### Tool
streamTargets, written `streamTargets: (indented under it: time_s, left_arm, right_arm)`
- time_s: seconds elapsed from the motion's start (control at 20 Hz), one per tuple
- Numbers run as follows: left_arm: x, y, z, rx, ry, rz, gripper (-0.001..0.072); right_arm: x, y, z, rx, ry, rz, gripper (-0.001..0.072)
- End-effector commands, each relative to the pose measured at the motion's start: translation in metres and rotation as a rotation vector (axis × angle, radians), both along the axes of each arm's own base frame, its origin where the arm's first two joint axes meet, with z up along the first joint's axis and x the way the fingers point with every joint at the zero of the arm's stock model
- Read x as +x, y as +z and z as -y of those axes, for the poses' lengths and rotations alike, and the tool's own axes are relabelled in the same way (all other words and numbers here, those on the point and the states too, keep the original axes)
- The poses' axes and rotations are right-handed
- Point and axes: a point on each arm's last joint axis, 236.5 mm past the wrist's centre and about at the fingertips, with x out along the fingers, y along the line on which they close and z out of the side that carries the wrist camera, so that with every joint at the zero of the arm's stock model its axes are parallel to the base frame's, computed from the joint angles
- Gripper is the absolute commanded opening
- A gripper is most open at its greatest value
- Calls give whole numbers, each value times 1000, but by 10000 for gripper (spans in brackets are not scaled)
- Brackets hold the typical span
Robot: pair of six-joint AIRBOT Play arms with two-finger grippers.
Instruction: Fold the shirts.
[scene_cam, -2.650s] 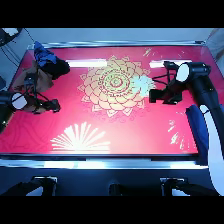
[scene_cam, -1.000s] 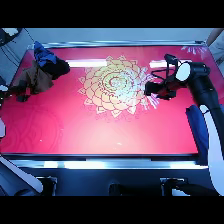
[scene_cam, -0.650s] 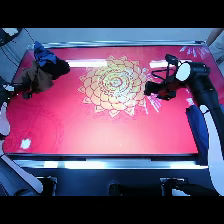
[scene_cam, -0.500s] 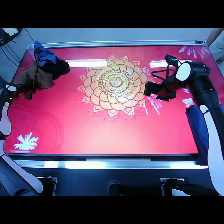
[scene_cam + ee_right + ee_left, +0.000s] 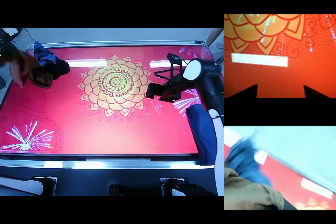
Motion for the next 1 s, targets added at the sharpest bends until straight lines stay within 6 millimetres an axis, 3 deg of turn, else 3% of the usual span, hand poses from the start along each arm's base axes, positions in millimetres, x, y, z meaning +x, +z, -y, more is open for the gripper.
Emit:
streamTargets:
  time_s: [0.0, 0.1, 0.15, 0.25, 0.4, 0.55, 0.65, 0.7, 0.75, 0.8, 0.85, 0.95]
  left_arm:
    - [-85, 127, 88, 201, -158, 170, 21]
    - [-126, 150, 151, 213, -297, 189, 22]
    - [-142, 148, 183, 215, -381, 168, 22]
    - [-173, 120, 252, 224, -583, 60, 22]
    - [-213, 53, 347, 224, -848, -100, 23]
    - [-262, -40, 437, 222, -1060, -256, 24]
    - [-296, -108, 485, 225, -1148, -361, 25]
    - [-310, -136, 500, 237, -1181, -401, 63]
    - [-320, -157, 508, 240, -1198, -462, 272]
    - [-322, -165, 508, 204, -1172, -524, 612]
    - [-315, -162, 502, 172, -1134, -545, 720]
    - [-286, -149, 467, 191, -1067, -552, 720]
  right_arm:
    - [-21, 47, 2, 11, 9, 108, 671]
    - [-38, 77, 5, 20, 11, 175, 671]
    - [-49, 87, 6, 21, 14, 192, 672]
    - [-75, 102, 11, 11, 22, 200, 672]
    - [-110, 115, 28, -43, 10, 199, 672]
    - [-126, 136, 59, -133, -56, 284, 672]
    - [-127, 150, 76, -169, -121, 348, 672]
    - [-126, 154, 80, -176, -142, 369, 671]
    - [-125, 154, 81, -179, -142, 372, 672]
    - [-123, 152, 80, -179, -141, 366, 672]
    - [-121, 150, 80, -181, -139, 355, 672]
    - [-116, 138, 77, -183, -132, 307, 672]
